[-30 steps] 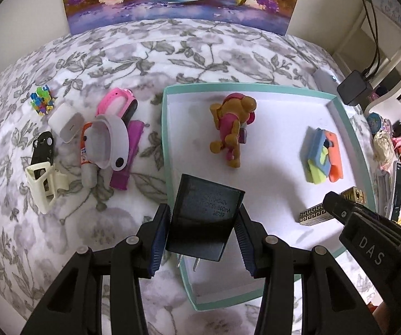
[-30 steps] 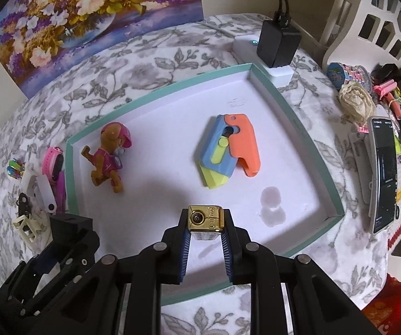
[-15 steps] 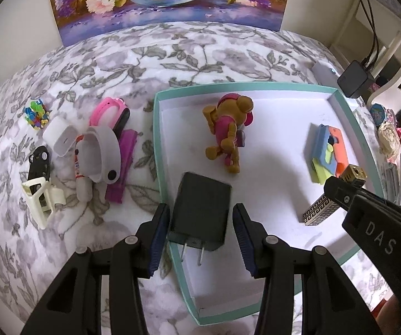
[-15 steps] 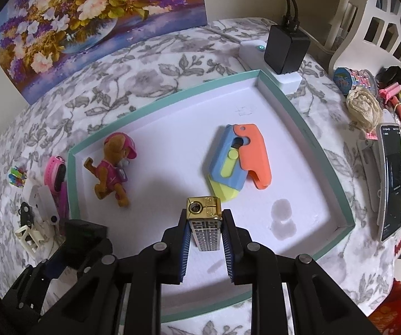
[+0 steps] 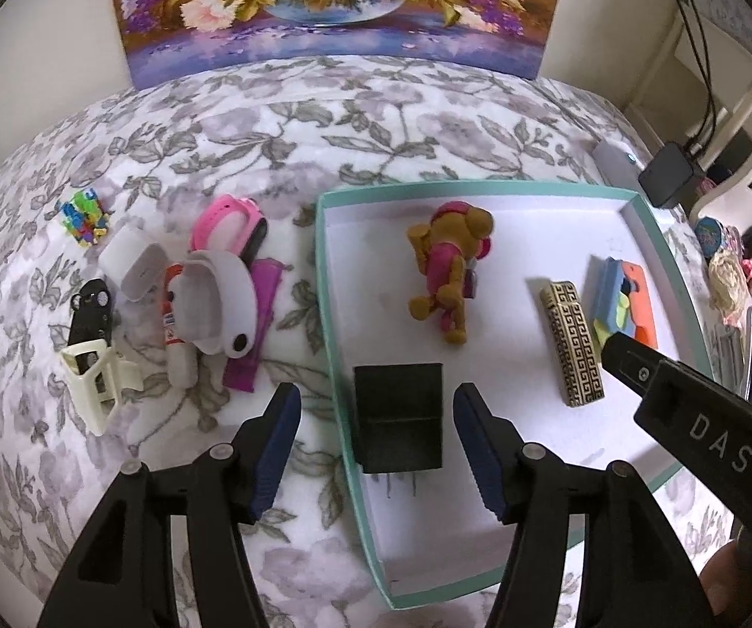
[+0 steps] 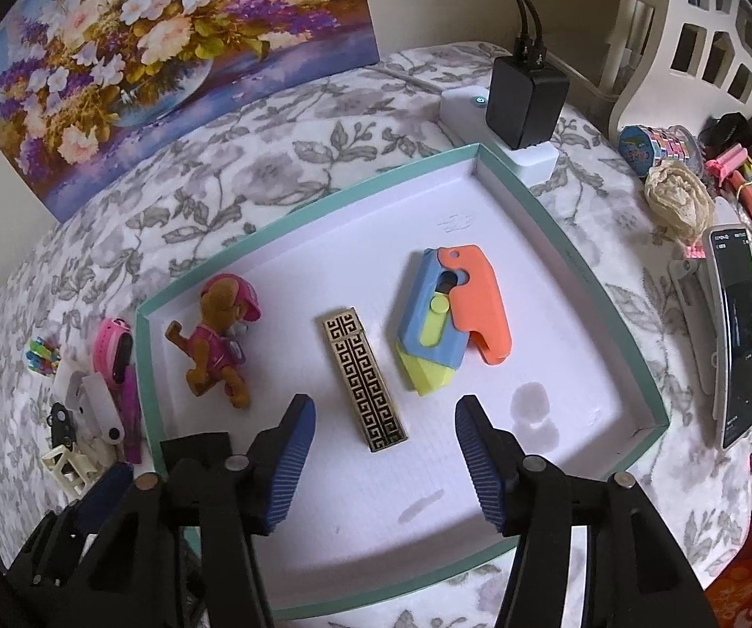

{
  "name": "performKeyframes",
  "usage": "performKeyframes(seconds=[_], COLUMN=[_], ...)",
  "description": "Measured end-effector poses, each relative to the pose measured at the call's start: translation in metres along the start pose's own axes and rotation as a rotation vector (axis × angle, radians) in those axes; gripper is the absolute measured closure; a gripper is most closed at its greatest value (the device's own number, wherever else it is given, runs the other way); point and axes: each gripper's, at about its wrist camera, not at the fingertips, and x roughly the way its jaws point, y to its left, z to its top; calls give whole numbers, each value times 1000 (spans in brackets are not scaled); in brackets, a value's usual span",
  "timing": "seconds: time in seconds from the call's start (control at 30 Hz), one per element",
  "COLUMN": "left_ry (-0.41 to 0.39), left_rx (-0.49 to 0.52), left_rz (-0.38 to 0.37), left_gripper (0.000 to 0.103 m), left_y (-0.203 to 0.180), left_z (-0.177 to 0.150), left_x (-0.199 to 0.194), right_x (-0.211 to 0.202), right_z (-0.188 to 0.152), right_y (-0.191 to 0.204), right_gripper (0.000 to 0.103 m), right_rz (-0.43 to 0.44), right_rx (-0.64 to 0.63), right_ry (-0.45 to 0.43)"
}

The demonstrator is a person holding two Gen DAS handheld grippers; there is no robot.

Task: Organize rigid objects
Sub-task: 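Open the left tool to drop the charger in the tray while the right tool releases the comb, then withdraw both open tools from the tray back over the remaining objects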

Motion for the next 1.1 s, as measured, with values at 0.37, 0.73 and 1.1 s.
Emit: performKeyframes(seconds=[0.37,0.73,1.1], left_ry=[-22,-85,-133], left_rx=[-120,-287,-487], left_rz=[79,145,159], left_gripper=[25,12,12], left_y=[37,92,166], left_z=[4,9,5], left_x=[-3,-23,-51], right_x=[3,7,7], right_z=[0,-6,-14], right_y=[-4,9,28], right_gripper=[38,18,0], right_rz=[-10,-30,20], right_rx=[22,-22,-53], right_ry=[5,10,7])
